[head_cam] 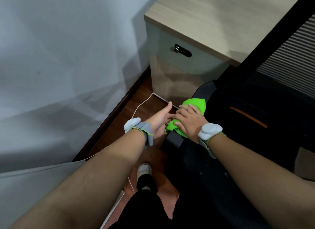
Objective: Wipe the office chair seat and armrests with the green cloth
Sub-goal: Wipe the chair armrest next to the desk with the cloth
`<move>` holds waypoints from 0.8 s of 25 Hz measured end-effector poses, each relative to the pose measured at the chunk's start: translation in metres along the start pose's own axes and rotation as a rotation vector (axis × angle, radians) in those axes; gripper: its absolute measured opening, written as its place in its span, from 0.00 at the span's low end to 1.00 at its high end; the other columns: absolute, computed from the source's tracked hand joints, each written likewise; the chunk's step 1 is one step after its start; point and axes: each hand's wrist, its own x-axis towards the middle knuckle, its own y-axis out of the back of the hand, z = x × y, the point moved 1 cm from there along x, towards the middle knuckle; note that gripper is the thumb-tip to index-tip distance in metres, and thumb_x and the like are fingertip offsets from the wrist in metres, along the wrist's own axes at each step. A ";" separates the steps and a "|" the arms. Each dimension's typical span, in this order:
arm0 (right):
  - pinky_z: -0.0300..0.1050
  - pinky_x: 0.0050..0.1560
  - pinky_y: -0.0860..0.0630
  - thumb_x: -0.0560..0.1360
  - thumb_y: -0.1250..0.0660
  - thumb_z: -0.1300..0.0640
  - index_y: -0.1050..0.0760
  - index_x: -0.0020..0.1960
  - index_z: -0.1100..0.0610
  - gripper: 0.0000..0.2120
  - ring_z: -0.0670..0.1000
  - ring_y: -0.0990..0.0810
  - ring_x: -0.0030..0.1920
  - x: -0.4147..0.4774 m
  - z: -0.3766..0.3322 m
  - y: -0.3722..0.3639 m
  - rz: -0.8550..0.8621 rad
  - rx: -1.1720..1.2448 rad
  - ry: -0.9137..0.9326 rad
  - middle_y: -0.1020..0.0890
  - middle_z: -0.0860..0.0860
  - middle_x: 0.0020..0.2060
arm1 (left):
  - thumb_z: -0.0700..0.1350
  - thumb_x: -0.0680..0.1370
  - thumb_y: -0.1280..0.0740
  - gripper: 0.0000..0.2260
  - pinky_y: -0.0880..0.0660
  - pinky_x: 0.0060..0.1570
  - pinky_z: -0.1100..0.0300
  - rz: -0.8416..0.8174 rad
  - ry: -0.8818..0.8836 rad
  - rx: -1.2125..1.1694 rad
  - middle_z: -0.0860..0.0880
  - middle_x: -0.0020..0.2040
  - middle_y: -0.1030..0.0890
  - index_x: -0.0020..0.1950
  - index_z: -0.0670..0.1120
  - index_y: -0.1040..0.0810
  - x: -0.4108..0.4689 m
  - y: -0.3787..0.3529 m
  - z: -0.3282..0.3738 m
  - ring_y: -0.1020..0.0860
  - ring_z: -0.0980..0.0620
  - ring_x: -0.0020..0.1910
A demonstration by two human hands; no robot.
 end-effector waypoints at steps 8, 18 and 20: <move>0.66 0.66 0.37 0.72 0.44 0.41 0.24 0.59 0.47 0.21 0.64 0.32 0.69 -0.034 -0.045 -0.009 0.012 0.012 -0.033 0.25 0.56 0.66 | 0.68 0.77 0.58 0.33 0.31 0.47 0.59 0.041 0.113 0.206 0.44 0.54 0.27 0.67 0.45 0.32 -0.005 0.016 -0.010 0.26 0.49 0.51; 0.59 0.67 0.35 0.75 0.45 0.40 0.29 0.65 0.40 0.20 0.57 0.32 0.70 -0.037 -0.029 -0.021 0.046 0.022 0.270 0.25 0.48 0.66 | 0.68 0.76 0.58 0.34 0.32 0.51 0.57 0.022 0.120 0.206 0.46 0.56 0.24 0.64 0.45 0.29 0.009 0.008 0.002 0.26 0.49 0.52; 0.60 0.68 0.36 0.76 0.46 0.42 0.29 0.66 0.43 0.21 0.59 0.33 0.70 -0.027 -0.006 -0.018 0.045 0.061 0.143 0.26 0.51 0.67 | 0.67 0.77 0.57 0.35 0.30 0.53 0.55 0.020 0.084 0.144 0.42 0.63 0.26 0.70 0.43 0.34 0.013 0.007 0.008 0.26 0.47 0.55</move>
